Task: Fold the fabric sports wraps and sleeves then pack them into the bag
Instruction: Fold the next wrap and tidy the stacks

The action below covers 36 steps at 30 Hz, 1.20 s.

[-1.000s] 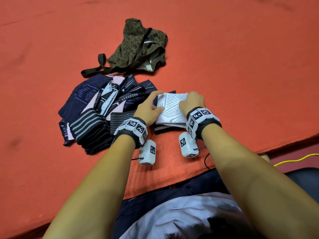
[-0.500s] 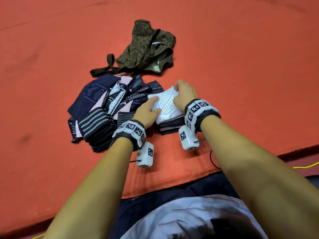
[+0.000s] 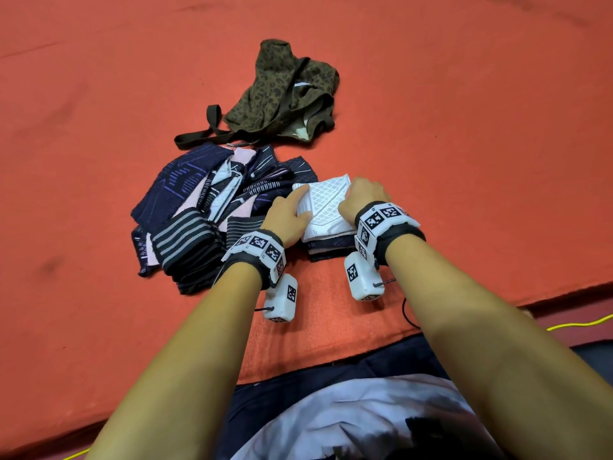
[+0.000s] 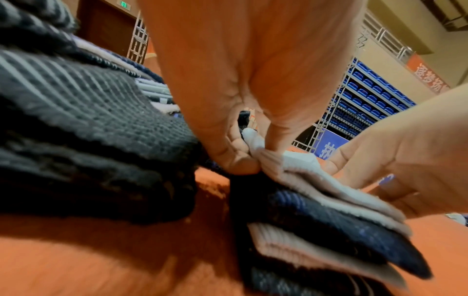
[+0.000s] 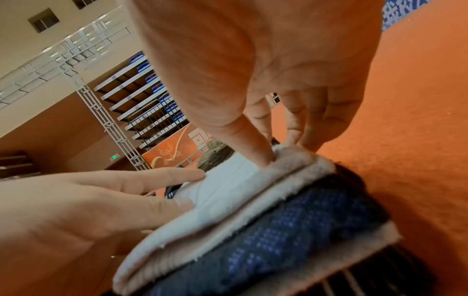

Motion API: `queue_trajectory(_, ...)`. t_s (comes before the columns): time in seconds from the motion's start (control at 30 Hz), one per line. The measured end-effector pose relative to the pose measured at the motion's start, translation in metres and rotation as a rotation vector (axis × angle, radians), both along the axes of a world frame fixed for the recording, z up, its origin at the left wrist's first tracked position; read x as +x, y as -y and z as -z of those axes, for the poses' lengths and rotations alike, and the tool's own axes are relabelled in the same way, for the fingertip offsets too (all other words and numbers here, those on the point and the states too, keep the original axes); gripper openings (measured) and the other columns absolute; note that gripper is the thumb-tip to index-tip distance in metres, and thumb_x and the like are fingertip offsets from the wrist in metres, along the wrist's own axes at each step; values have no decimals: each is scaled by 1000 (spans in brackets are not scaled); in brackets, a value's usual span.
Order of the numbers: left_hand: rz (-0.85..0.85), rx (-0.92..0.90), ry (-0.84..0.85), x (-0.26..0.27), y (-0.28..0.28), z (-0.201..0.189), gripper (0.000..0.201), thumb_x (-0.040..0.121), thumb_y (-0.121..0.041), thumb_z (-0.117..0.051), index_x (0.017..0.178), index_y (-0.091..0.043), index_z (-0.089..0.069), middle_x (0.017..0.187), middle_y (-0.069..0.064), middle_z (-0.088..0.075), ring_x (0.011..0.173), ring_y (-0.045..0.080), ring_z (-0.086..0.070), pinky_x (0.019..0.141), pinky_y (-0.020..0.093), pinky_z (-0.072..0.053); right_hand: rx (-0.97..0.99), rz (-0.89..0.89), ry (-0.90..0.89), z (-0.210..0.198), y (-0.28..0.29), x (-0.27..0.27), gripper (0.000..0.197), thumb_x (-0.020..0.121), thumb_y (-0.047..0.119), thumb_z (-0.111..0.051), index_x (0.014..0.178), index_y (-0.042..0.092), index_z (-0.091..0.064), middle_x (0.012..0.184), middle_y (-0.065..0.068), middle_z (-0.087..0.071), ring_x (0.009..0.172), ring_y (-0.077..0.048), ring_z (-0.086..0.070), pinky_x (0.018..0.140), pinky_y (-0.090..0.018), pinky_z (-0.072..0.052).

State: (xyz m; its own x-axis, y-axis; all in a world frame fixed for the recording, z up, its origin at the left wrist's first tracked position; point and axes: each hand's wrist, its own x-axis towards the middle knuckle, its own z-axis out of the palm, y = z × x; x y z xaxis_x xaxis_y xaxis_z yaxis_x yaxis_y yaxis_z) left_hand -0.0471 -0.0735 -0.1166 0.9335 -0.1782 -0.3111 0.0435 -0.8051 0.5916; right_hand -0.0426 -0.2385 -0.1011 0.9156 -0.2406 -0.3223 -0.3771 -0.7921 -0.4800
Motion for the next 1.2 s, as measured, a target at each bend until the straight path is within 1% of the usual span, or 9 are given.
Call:
queue_trajectory(0.07,-19,-17,-14,-1,-2,3,66,90,-33,-55,152,-36,-31,123,23,-55,107,37,-59,103,48,-45,18,73,-35,3,1,-1,52,87,16,-57,137,7,-42,132,-20,-49,120,-42,-50,91,-45,-46)
queue_trajectory(0.13,-38,-24,-7,-2,-3,2,70,87,-36,-56,151,-36,-29,128,17,-57,112,34,-57,104,46,-45,52,119,-82,6,2,-4,62,87,26,-60,140,6,-35,134,-21,-48,123,-42,-49,94,-46,-46)
queue_trajectory(0.27,-138,26,2,-2,4,-2,75,95,-25,-56,156,-16,-14,129,21,-59,114,39,-59,101,42,-46,93,65,-159,13,5,-9,44,91,44,-48,114,8,-59,108,-15,-62,91,-33,-59,75,-36,-48)
queue_trajectory(0.37,-170,144,-63,-1,9,-4,53,97,-33,-51,138,-2,-37,126,22,-60,109,39,-60,94,43,-50,136,69,-179,17,8,-10,38,91,47,-46,99,11,-56,82,-7,-56,71,-25,-54,68,-32,-42)
queue_trajectory(0.43,-125,205,-120,2,11,-3,45,99,-37,-45,124,0,-52,124,21,-61,107,37,-61,91,38,-50,158,67,-182,17,9,-8,39,90,47,-47,100,10,-58,82,-6,-57,72,-25,-55,69,-32,-43)
queue_trajectory(0.6,-104,211,-135,9,18,5,41,103,-29,-38,125,2,-51,129,21,-57,114,35,-55,81,30,-36,266,79,-170,20,12,-4,39,89,42,-51,106,9,-62,100,-10,-62,89,-30,-59,72,-32,-42)
queue_trajectory(0.8,-156,120,-165,21,16,11,45,104,-32,-38,130,3,-47,131,20,-56,118,35,-55,92,34,-40,355,86,-125,18,13,7,27,92,32,-50,103,8,-55,102,-10,-59,92,-31,-58,72,-32,-40)
queue_trajectory(0.97,-200,70,-127,36,20,11,44,102,-29,-38,133,1,-48,134,19,-56,120,35,-55,94,32,-40,344,90,-92,14,15,22,17,92,24,-49,97,8,-51,95,-8,-54,84,-28,-54,58,-30,-35)
queue_trajectory(1.2,-154,160,-135,52,29,9,39,106,-23,-36,122,6,-56,129,25,-59,119,39,-55,92,37,-42,280,83,-85,22,13,40,10,91,16,-48,96,8,-49,83,-4,-51,75,-24,-50,54,-30,-33)
